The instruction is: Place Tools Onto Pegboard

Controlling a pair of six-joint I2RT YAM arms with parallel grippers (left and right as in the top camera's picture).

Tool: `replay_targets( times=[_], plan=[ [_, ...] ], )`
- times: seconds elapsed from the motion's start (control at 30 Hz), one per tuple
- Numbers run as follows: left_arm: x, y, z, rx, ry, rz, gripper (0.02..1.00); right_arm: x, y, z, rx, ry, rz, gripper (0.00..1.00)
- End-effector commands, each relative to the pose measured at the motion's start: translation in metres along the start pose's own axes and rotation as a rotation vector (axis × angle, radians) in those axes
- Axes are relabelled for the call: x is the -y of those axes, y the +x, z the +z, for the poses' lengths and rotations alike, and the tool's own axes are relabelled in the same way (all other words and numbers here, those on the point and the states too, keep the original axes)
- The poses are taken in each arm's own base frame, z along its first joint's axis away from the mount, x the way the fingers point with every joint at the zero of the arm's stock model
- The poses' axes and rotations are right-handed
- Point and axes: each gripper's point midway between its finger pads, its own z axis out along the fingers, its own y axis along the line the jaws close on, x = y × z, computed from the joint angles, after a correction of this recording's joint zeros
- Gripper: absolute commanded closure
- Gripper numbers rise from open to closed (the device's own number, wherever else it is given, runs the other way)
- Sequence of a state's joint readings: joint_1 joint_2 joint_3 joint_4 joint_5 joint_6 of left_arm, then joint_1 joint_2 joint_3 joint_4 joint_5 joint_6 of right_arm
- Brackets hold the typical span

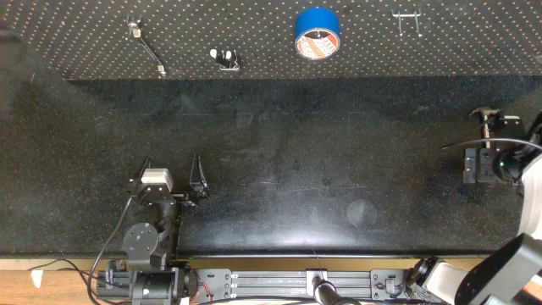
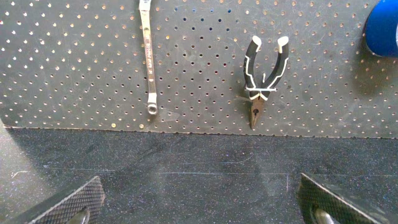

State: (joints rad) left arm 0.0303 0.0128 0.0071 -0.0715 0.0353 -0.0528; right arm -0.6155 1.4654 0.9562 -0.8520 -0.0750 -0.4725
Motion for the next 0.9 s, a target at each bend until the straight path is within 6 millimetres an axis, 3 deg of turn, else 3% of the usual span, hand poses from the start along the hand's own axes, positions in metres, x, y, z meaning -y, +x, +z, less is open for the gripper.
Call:
replay_targets(
  times=[0.03,0.37,0.63,0.9],
  plan=[
    [0.003,0.001,0.0,0.0,0.019,0.009,0.023,0.006,0.004,0.013,0.0,-0.047,0.003,0.005],
    [0.003,0.001,0.0,0.0,0.02,0.009,0.023,0.017,0.001,0.033,-0.001,-0.046,-0.144,0.005],
    [0.003,0.001,0.0,0.0,0.019,0.009,0.02,0.022,-0.005,0.045,0.003,-0.042,-0.146,0.005],
    [0.003,0.001,0.0,0.0,0.02,0.009,0.023,0.022,-0.004,0.046,0.001,-0.044,-0.13,0.005]
  ],
)
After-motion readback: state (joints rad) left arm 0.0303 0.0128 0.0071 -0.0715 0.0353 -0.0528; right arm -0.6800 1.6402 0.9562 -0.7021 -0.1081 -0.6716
